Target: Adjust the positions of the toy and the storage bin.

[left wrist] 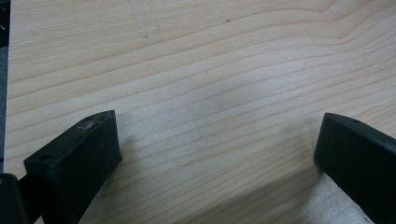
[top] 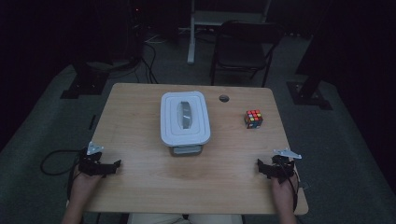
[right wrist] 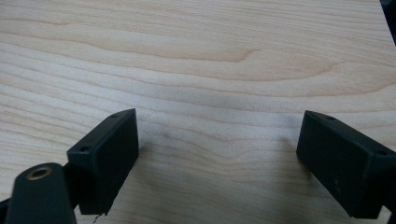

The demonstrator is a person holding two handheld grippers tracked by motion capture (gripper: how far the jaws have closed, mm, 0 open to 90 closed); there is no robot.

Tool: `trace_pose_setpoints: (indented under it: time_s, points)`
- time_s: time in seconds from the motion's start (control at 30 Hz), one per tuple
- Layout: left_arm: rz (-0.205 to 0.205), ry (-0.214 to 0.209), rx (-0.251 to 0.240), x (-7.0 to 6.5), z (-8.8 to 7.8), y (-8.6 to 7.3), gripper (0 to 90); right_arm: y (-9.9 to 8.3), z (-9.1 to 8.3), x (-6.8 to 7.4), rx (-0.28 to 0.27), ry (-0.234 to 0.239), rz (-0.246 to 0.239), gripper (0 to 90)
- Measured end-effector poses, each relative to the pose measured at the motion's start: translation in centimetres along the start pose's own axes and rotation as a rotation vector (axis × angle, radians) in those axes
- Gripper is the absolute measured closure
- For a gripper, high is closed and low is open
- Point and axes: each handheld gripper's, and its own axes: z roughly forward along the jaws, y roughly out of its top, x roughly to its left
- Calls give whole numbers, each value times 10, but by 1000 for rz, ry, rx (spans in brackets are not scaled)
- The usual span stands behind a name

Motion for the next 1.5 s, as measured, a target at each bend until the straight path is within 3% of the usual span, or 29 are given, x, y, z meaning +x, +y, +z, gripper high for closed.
trace_pose_setpoints:
  time_s: [0.3, 0.77, 0.87, 0.97, 1.0, 1.13, 1.33, 1.5]
  points:
    - [-8, 7, 1, -1, 2, 2, 11, -4, -4, 1, 1, 20, -17, 130]
    - [-41, 37, 2, -10, 11, 12, 12, -2, -2, 10, 3, -11, 11, 125]
    - [-23, 24, 7, -16, 15, 18, 11, 0, -2, 18, 7, 12, -5, 126]
    - [-9, 13, -1, -18, 15, 23, 11, 4, -2, 26, 1, 86, -4, 126]
    - [-6, 16, -9, -19, 15, 26, 11, 4, -2, 26, 1, 86, -4, 126]
    - [-4, -6, -44, -24, 17, 39, 11, 17, 3, 41, -35, 200, 5, 136]
    - [12, -25, -65, -30, 21, 50, 11, 33, 9, 64, -45, 197, -71, 137]
    - [32, -61, -91, -37, 26, 63, 11, 49, 21, 87, -47, 235, -112, 133]
